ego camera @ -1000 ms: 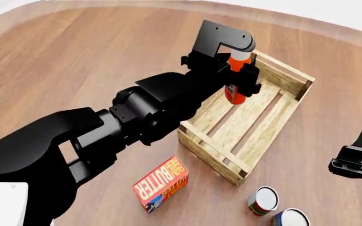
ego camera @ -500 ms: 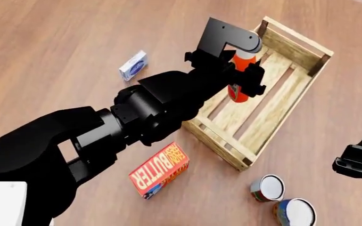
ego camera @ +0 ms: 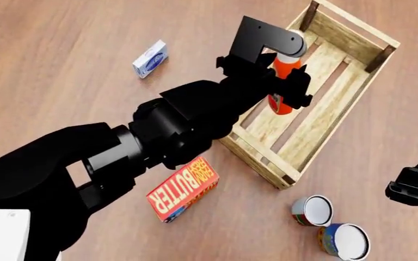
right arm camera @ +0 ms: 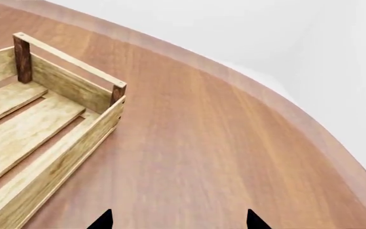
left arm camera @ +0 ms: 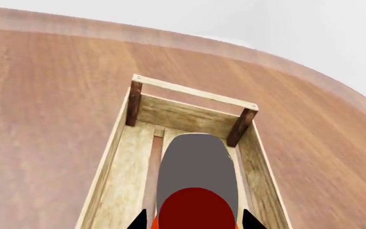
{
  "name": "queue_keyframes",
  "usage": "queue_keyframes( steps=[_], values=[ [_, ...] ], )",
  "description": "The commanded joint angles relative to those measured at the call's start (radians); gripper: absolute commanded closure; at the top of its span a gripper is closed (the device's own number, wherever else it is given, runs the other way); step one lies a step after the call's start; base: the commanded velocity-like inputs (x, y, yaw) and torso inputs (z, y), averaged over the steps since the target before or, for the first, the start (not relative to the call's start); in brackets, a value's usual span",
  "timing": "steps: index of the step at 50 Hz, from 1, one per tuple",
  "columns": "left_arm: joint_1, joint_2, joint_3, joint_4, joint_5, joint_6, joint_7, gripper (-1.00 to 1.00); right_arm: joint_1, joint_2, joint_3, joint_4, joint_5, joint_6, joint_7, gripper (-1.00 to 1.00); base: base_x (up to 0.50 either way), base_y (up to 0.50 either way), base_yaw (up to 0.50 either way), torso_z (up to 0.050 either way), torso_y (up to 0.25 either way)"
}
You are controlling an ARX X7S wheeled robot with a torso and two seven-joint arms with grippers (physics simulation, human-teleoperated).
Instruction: Pick up the ketchup, and put it in the wooden tray.
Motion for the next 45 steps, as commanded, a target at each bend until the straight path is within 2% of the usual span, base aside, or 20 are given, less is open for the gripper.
queue_keyframes(
  steps=[1,19,45],
  values=[
    [0.008,0.002,-0.013,0.016,0.033,0.017,-0.005,1.0,0.0,-0.001,0.001,0.0,0.0,0.0,0.008,-1.0,0.0,0.0,0.0,0.0,0.0],
    [0.062,0.002,-0.019,0.015,0.143,0.004,-0.016,1.0,0.008,-0.007,0.009,-0.003,0.009,0.022,0.029,-1.0,0.0,0.0,0.0,0.0,0.0],
    [0.088,0.002,-0.02,0.002,0.16,0.014,-0.014,1.0,0.014,-0.006,0.014,-0.007,0.025,0.048,0.045,-1.0,0.0,0.0,0.0,0.0,0.0]
  ],
)
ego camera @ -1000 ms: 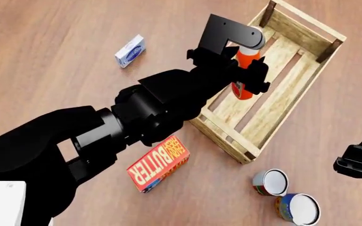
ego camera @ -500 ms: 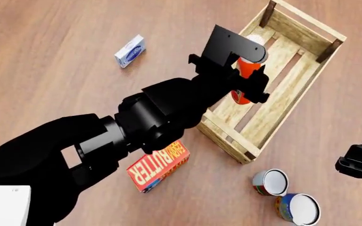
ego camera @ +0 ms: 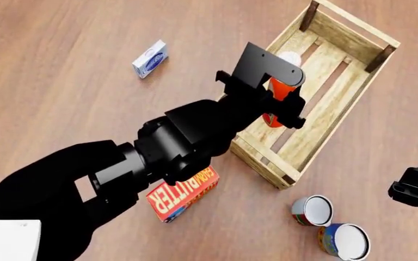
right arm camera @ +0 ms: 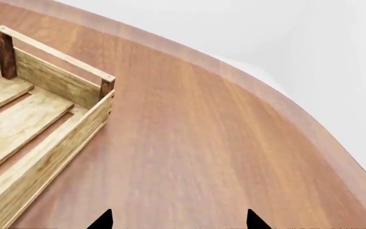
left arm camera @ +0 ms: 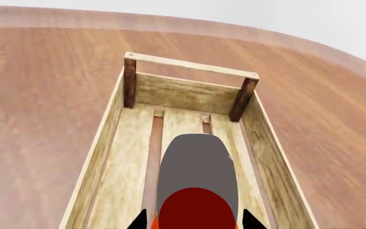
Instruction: Pick up the ketchup, and put it in the wooden tray.
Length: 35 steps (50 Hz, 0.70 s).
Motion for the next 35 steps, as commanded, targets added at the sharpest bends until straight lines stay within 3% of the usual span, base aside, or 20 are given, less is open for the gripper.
queue_keyframes(
  steps=[1,19,20,35],
  values=[
    [0.001,0.002,-0.011,0.002,-0.001,0.006,0.001,1.0,0.002,0.002,0.001,-0.001,0.005,0.01,0.007,-1.0,0.0,0.0,0.0,0.0,0.0],
    [0.001,0.002,-0.011,0.002,-0.001,0.006,0.001,1.0,0.003,0.005,0.001,-0.002,0.013,0.02,0.014,-1.0,0.0,0.0,0.0,0.0,0.001],
    [0.001,0.002,-0.011,0.002,-0.001,0.006,0.001,-1.0,0.003,0.006,0.001,-0.002,0.013,0.02,0.014,-1.0,0.0,0.0,0.0,0.0,0.0],
    [0.001,0.002,-0.011,0.002,-0.001,0.006,0.001,-1.0,0.003,0.008,0.001,-0.002,0.018,0.023,0.019,-1.0,0.0,0.0,0.0,0.0,0.0]
  ],
)
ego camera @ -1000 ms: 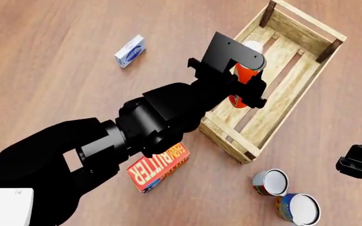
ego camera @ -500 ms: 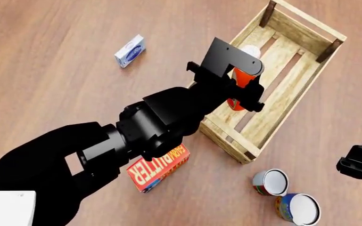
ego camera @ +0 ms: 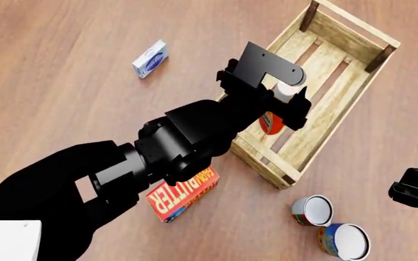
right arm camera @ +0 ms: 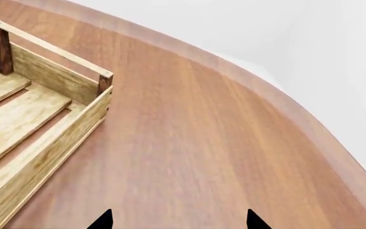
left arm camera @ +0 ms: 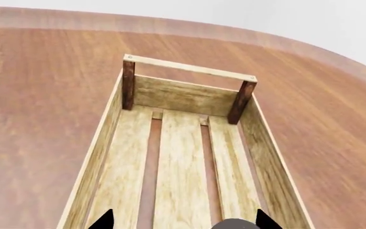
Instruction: Pick up the ketchup, and put it in the wooden tray.
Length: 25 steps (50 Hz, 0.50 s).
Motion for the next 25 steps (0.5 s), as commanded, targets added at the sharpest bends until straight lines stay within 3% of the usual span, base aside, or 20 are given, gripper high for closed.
queue_keyframes(
  steps=[1,25],
  values=[
    [-0.001,0.0,-0.004,0.001,0.0,0.001,0.0,-1.0,0.0,0.002,0.0,0.0,0.004,0.002,0.003,-1.0,0.0,0.0,0.0,0.0,0.0],
    [0.006,0.0,-0.005,-0.008,0.022,-0.029,0.022,-1.0,-0.01,0.005,-0.007,0.006,-0.002,-0.034,0.0,-1.0,0.0,0.0,0.0,0.0,0.0]
  ],
)
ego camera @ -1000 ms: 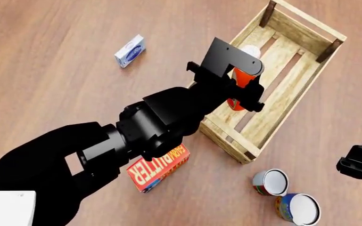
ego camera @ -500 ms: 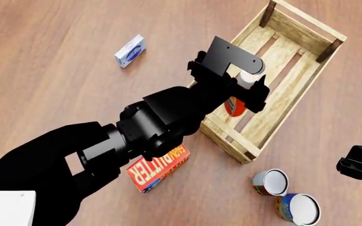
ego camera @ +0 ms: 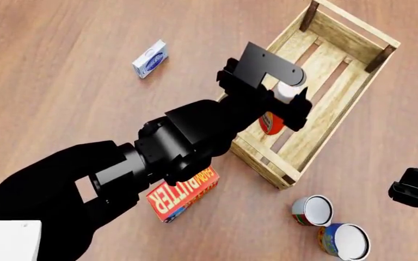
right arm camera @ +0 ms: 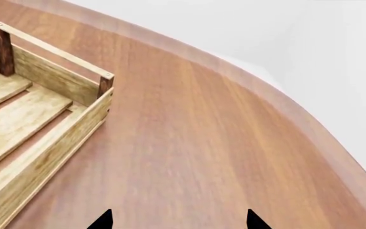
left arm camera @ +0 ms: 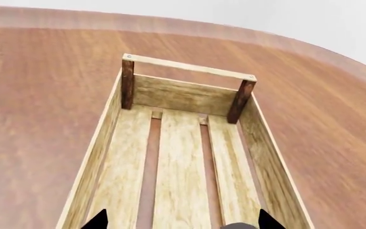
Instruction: Pick up the ketchup, and put it in the wooden tray.
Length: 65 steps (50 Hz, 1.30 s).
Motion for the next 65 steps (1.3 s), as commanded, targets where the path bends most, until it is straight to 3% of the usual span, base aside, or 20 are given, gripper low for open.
queue_keyframes(
  steps=[1,27,45,46,47,49,51,53,56,60,63,65],
  values=[
    [0.002,0.0,-0.002,-0.005,0.017,-0.026,0.02,-1.0,-0.006,0.001,-0.004,0.004,-0.006,-0.026,-0.004,-1.0,0.0,0.0,0.0,0.0,0.0],
    [-0.047,0.0,-0.002,0.041,0.016,-0.043,0.034,-1.0,-0.021,-0.002,-0.014,0.016,-0.025,-0.095,-0.01,-1.0,0.0,0.0,0.0,0.0,0.0],
    [-0.145,0.0,0.002,0.072,-0.062,-0.038,0.009,-1.0,-0.036,0.003,-0.028,0.028,-0.046,-0.159,-0.026,-1.0,0.0,0.0,0.0,-0.003,0.058],
    [-0.152,0.0,0.002,0.075,-0.067,-0.038,0.006,-1.0,-0.144,-0.012,0.116,-0.1,-0.023,-0.095,-0.006,-1.0,0.0,0.0,0.0,-0.011,0.25],
    [-0.158,0.0,0.002,0.077,-0.07,-0.038,0.001,-1.0,-0.241,-0.139,0.266,-0.153,0.086,-0.215,-0.063,-1.0,0.0,0.0,0.0,-0.013,0.25],
    [-0.167,0.0,0.003,0.074,-0.072,-0.037,-0.006,-1.0,-0.32,-0.256,0.566,-0.168,0.253,-0.336,-0.126,-1.0,0.0,0.0,0.0,-0.012,0.25],
    [-0.176,0.0,0.003,0.068,-0.08,-0.036,-0.006,-1.0,-0.349,-0.292,0.657,-0.164,0.323,-0.383,-0.15,-1.0,0.0,0.0,0.0,-0.014,0.25],
    [-0.185,0.0,0.003,0.059,-0.087,-0.032,-0.005,-1.0,-0.438,-0.075,0.468,-0.214,0.211,-0.285,0.042,-1.0,0.0,0.0,0.0,-0.014,0.25],
    [-0.201,0.0,0.003,0.044,-0.101,-0.018,-0.009,-1.0,-0.596,0.154,0.378,-0.214,0.298,-0.356,0.292,-1.0,0.0,0.0,0.0,-0.014,0.25],
    [-0.219,0.0,0.003,0.017,-0.106,0.01,-0.015,-1.0,-0.569,0.15,0.345,-0.2,0.325,-0.446,0.287,-1.0,0.0,0.0,0.0,-0.014,0.25],
    [-0.224,0.0,0.001,-0.021,-0.121,0.031,-0.017,-1.0,-0.609,0.245,0.339,-0.211,0.361,-0.406,0.329,-1.0,0.0,0.0,0.0,-0.016,0.25],
    [-0.219,0.0,0.003,-0.05,-0.116,0.052,-0.019,-1.0,-0.591,0.209,0.329,-0.198,0.37,-0.488,0.274,-1.0,0.0,0.0,0.0,-0.017,0.25]
  ],
)
